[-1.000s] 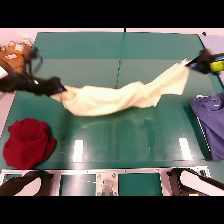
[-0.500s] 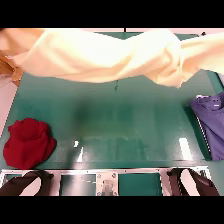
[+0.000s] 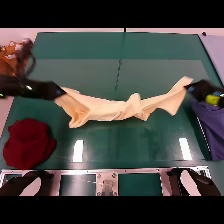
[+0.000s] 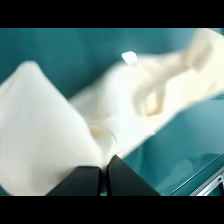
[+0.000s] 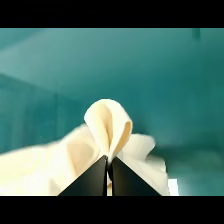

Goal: Fold the shirts.

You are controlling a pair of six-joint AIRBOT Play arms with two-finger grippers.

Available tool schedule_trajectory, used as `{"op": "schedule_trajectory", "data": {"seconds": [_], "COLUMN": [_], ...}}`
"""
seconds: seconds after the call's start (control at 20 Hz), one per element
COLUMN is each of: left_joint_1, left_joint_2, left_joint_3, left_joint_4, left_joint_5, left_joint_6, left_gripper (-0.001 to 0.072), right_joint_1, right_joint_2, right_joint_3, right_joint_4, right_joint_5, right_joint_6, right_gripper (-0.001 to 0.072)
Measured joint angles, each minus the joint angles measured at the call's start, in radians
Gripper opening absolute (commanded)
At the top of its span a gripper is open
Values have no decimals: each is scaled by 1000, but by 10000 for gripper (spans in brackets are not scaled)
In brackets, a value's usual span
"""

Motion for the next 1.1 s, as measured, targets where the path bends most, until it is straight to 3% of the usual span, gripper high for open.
{"op": "schedule_trajectory", "data": {"seconds": [0.15, 0.4, 0.45, 0.5, 0.55, 0.85, 1.1], "left_joint_1": [0, 0, 0, 0, 0, 0, 0], "left_joint_2": [-23, -39, -45, -55, -68, -159, -205], "left_joint_3": [-192, -201, -198, -196, -196, -196, -196], "left_joint_4": [-82, -111, -109, -106, -103, -85, -80], "left_joint_5": [135, 250, 262, 273, 277, 296, 341], "left_joint_6": [81, 136, 140, 143, 145, 151, 152], "left_gripper": [27, 27, 27, 27, 27, 27, 27], "right_joint_1": [32, 49, 50, 50, 50, 56, 299], "right_joint_2": [-128, -224, -235, -246, -253, -276, -463], "right_joint_3": [-109, -74, -66, -61, -53, 124, 183], "right_joint_4": [22, 34, 32, 29, 25, 22, 20], "right_joint_5": [-87, -134, -144, -148, -149, -129, -109], "right_joint_6": [-60, -97, -100, -102, -105, -79, -44], "right_gripper": [14, 21, 175, 412, 497, 496, 495]}}
